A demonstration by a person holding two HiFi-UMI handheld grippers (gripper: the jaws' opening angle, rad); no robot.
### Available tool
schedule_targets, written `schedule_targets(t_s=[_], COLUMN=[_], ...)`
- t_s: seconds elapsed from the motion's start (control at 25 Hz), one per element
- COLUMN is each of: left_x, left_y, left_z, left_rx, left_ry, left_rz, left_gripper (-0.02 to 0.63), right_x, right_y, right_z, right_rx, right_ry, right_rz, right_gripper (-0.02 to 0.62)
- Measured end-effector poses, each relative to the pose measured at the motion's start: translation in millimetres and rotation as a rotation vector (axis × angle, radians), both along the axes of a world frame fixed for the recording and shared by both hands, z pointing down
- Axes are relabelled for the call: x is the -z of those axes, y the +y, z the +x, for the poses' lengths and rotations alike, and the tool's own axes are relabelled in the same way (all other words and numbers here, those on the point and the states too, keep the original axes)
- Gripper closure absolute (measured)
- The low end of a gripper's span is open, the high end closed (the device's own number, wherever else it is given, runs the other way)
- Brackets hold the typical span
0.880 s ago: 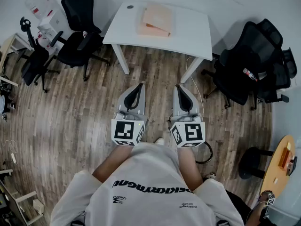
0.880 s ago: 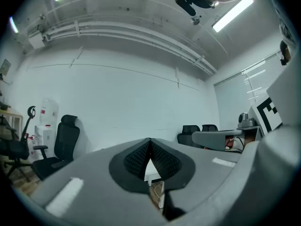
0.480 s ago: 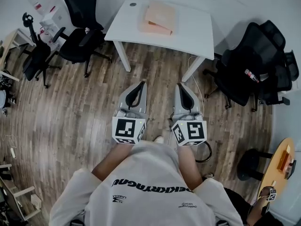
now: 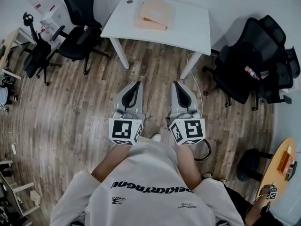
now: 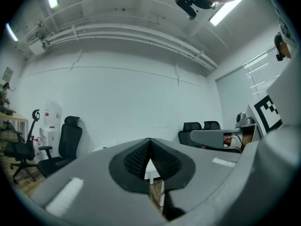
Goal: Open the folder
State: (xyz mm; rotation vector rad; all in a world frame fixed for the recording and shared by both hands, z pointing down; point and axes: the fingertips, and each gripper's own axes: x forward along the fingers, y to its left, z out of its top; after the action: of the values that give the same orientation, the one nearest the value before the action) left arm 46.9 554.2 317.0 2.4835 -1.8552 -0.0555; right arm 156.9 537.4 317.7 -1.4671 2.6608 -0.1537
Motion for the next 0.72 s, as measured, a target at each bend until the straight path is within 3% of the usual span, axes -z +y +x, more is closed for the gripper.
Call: schedule_targets(t_s=[0.32, 0.72], left_x=[-5, -20], left_y=[-9, -86], left_z=[16, -16], left_rx=[0.029, 0.051], left_ry=[-0.013, 0.016], left_rz=[-0.010, -0.005], left_gripper=[0.609, 0.609], right_x=[-1, -15], right_y=[-15, -93], right_z=[14, -22], right_rx=[0.031, 0.045], right_ry=[-0.004, 0.038], right_rz=[0.009, 0.013], right_gripper=[0.594, 0.594])
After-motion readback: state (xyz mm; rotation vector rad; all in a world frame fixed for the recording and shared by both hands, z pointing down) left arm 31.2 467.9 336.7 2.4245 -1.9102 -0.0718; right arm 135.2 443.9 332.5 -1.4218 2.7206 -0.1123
